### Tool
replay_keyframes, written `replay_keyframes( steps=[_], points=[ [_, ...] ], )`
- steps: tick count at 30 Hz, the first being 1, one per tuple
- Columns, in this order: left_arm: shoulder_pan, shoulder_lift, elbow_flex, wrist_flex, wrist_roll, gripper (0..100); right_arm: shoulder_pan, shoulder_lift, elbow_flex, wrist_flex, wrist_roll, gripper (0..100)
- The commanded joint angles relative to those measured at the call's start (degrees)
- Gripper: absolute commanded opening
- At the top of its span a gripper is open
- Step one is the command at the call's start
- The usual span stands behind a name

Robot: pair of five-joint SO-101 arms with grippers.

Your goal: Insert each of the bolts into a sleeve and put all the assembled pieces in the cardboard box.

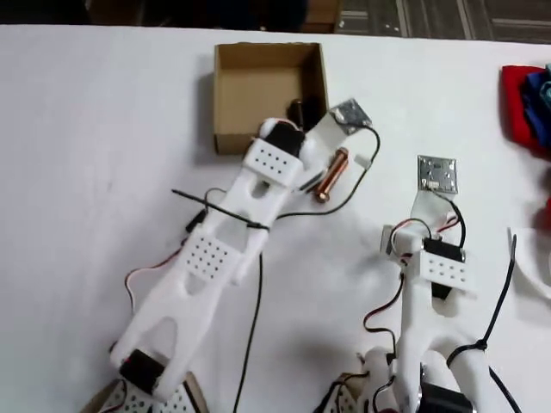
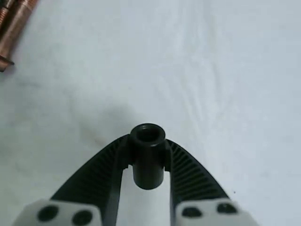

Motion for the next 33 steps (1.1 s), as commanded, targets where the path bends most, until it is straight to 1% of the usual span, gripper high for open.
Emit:
replay_keyframes(
  steps=[1, 2, 4, 10, 12, 14, 17, 20, 25, 28, 33],
  points=[
    [-0.5, -0.5, -0.8, 4.4, -1.9, 5, 0.4, -0.2, -0.4, -0.7, -0.1, 2.3],
    [-0.5, -0.5, -0.8, 4.4, -1.9, 4, 0.4, -0.2, -0.4, -0.7, -0.1, 2.3],
    [-0.5, -0.5, -1.1, 4.4, -1.8, 4, 0.4, -0.2, -0.4, -0.7, -0.1, 2.3],
    [-0.4, -0.5, -1.3, 4.0, -1.6, 11, 0.4, -0.4, -0.4, -0.7, -0.1, 2.3],
    [-0.4, -0.5, -0.8, 4.6, -1.6, 9, 0.4, -0.4, -0.4, -0.7, -0.1, 2.3],
    [-0.5, -0.5, -1.2, 6.2, -1.7, 2, 0.4, -0.4, -0.4, -0.7, -0.1, 2.3],
    [-0.4, -0.7, -1.3, 10.4, -1.6, 3, 0.4, -0.4, -0.4, -0.7, -0.1, 2.3],
    [-0.9, -1.6, -1.0, 10.9, -1.5, 3, 0.4, -0.3, -0.4, -0.8, -0.1, 2.3],
    [-1.3, -7.2, -0.2, 11.1, -1.4, 3, 0.4, 0.0, -0.2, -1.6, -0.1, 2.3],
    [-2.3, -12.5, 7.3, 11.1, -1.4, 3, 0.4, 0.0, -0.2, -1.6, -0.1, 2.3],
    [-3.3, -24.7, 33.7, 11.0, -1.5, 3, 0.4, 0.0, -0.2, -1.6, -0.1, 2.3]
  ],
)
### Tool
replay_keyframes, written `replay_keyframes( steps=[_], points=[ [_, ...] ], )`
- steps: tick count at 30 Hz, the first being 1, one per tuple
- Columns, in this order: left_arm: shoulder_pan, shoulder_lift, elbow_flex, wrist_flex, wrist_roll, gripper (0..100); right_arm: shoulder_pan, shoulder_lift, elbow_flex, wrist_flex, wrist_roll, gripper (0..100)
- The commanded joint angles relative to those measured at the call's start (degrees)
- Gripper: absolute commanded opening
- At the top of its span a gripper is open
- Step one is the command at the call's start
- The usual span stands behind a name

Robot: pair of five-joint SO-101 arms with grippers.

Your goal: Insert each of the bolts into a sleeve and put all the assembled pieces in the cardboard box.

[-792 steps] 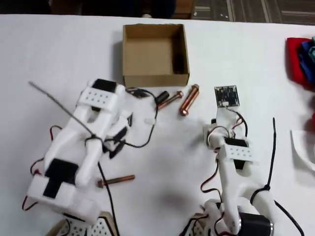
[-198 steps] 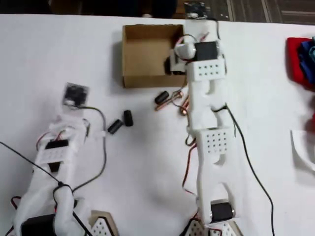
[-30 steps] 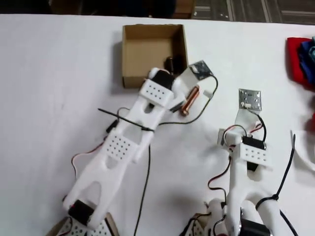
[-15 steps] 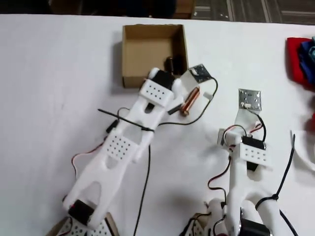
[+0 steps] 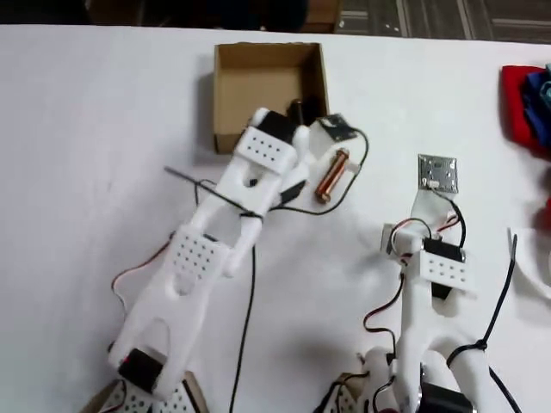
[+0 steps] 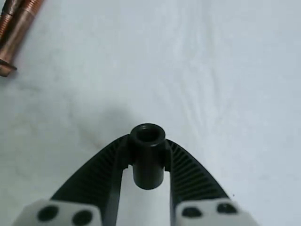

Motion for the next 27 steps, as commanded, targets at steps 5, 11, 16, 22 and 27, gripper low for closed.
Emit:
replay_keyframes(
  steps=[5, 11, 16, 22, 27],
  points=[
    [-1.2, -17.9, 31.3, -1.8, -0.8, 3, 0.3, -0.2, -0.3, -0.8, -0.1, 2.3],
    [-1.6, -18.0, 32.1, -4.5, -0.3, 11, 0.3, -0.3, -0.3, -0.8, -0.1, 2.3],
    [-1.6, -17.8, 27.6, -5.0, -0.3, 18, 0.3, -0.5, -0.3, -0.7, -0.1, 2.3],
    [-1.6, -17.7, 30.5, -11.1, -0.2, 15, 0.3, -0.5, -0.3, -0.7, -0.1, 2.3],
    [-1.6, -17.7, 32.9, -17.2, 4.7, 13, 0.3, -0.5, -0.3, -0.7, -0.1, 2.3]
  ],
)
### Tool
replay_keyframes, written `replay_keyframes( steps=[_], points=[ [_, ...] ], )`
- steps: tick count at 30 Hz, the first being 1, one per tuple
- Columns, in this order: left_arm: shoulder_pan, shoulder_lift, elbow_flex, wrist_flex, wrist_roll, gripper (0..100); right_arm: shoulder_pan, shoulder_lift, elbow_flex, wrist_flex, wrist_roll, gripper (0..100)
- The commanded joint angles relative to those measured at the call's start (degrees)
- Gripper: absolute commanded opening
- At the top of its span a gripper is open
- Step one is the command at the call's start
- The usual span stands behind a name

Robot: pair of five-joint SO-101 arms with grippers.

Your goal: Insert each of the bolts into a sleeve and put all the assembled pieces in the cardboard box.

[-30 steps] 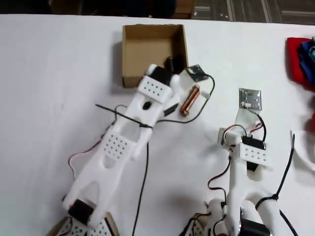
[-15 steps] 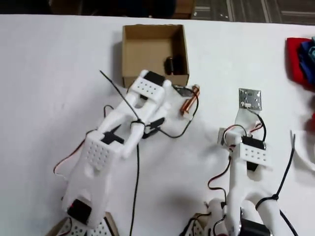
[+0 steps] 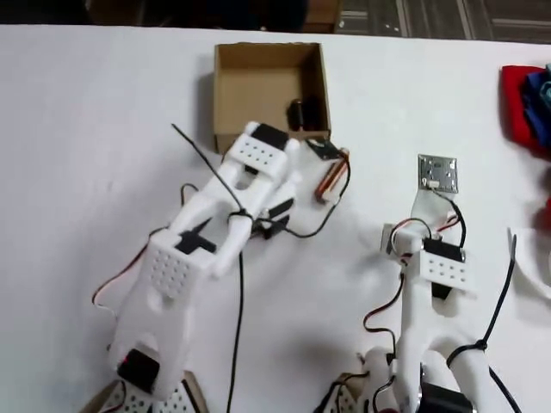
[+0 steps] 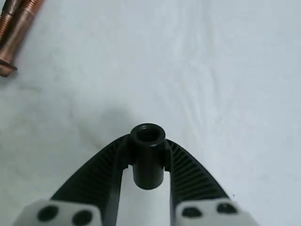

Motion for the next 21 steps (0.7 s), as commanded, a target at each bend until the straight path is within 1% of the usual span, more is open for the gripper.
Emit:
replay_keyframes(
  steps=[1, 4, 6, 7, 8, 12, 15, 17, 21],
  points=[
    [-0.9, -2.5, 0.0, -5.4, 5.5, 12, 0.3, -0.5, -0.3, -0.7, -0.1, 2.3],
    [-0.8, -2.5, 0.3, -6.2, 8.6, 9, 0.3, -0.5, -0.3, -0.7, -0.1, 2.3],
    [-0.8, -2.5, 0.3, -6.1, 9.6, 3, 0.3, -0.5, -0.3, -0.7, -0.1, 2.3],
    [-0.9, -2.5, 0.1, -5.9, 10.1, 2, 0.3, -0.5, -0.3, -0.7, -0.1, 2.3],
    [-0.9, -2.6, -0.1, -5.6, 10.5, 3, 0.3, -0.5, -0.3, -0.7, -0.1, 2.3],
    [-1.0, -4.0, -1.2, -5.2, 11.6, 3, 0.3, -0.5, -0.3, -0.8, -0.1, 2.3],
    [-1.0, -5.6, -4.4, -2.0, 11.6, 3, 0.3, -0.5, -0.3, -0.8, -0.1, 2.3],
    [-1.0, -6.6, -7.4, 1.5, 11.6, 3, 0.2, -0.5, -0.3, -0.8, -0.1, 2.3],
    [-0.9, -8.6, -15.0, 12.3, 11.7, 3, -0.1, -0.6, -0.3, -0.8, -0.2, 2.3]
  ],
)
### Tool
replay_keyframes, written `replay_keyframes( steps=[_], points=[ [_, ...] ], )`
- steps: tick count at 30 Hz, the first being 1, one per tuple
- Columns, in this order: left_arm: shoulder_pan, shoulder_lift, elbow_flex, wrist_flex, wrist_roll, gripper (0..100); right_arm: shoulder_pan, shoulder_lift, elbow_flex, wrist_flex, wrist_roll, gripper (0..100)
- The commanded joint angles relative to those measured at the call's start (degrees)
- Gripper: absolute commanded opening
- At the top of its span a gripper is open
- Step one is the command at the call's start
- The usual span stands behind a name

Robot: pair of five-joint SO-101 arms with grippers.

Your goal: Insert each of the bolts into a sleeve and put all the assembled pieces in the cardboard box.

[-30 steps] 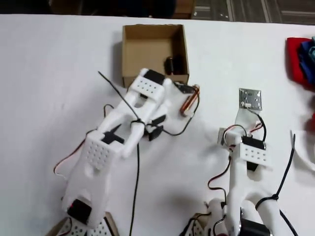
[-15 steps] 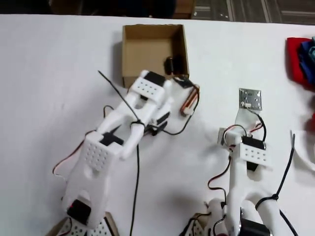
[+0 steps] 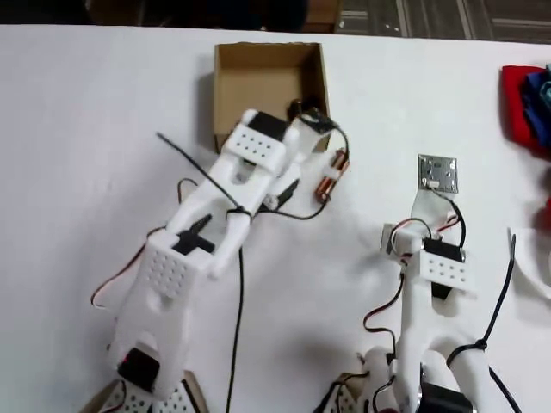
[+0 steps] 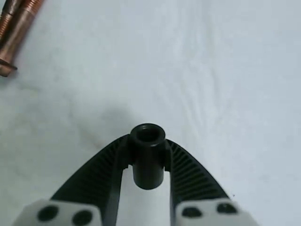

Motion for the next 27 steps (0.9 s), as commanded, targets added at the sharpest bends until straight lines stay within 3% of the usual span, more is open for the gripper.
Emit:
replay_keyframes(
  steps=[1, 7, 10, 22, 27],
  points=[
    [-0.6, -6.5, -8.0, 8.8, 0.5, 3, -0.1, -0.6, -0.4, -0.8, -0.7, 2.3],
    [-2.7, -16.0, -8.3, 8.5, 14.4, 3, -0.1, -0.7, -2.3, -0.7, -14.9, 2.3],
    [-3.1, -21.4, -8.2, 8.5, 15.9, 3, -1.5, -0.7, -2.5, -0.8, -20.7, 2.3],
    [-3.1, -37.0, -8.1, 4.8, 18.0, 3, -17.5, -1.6, -1.9, 1.8, -21.5, 2.3],
    [-2.1, -37.7, -3.7, 4.4, 22.4, 3, -20.7, -9.3, 6.5, -5.1, -21.5, 2.3]
  ],
)
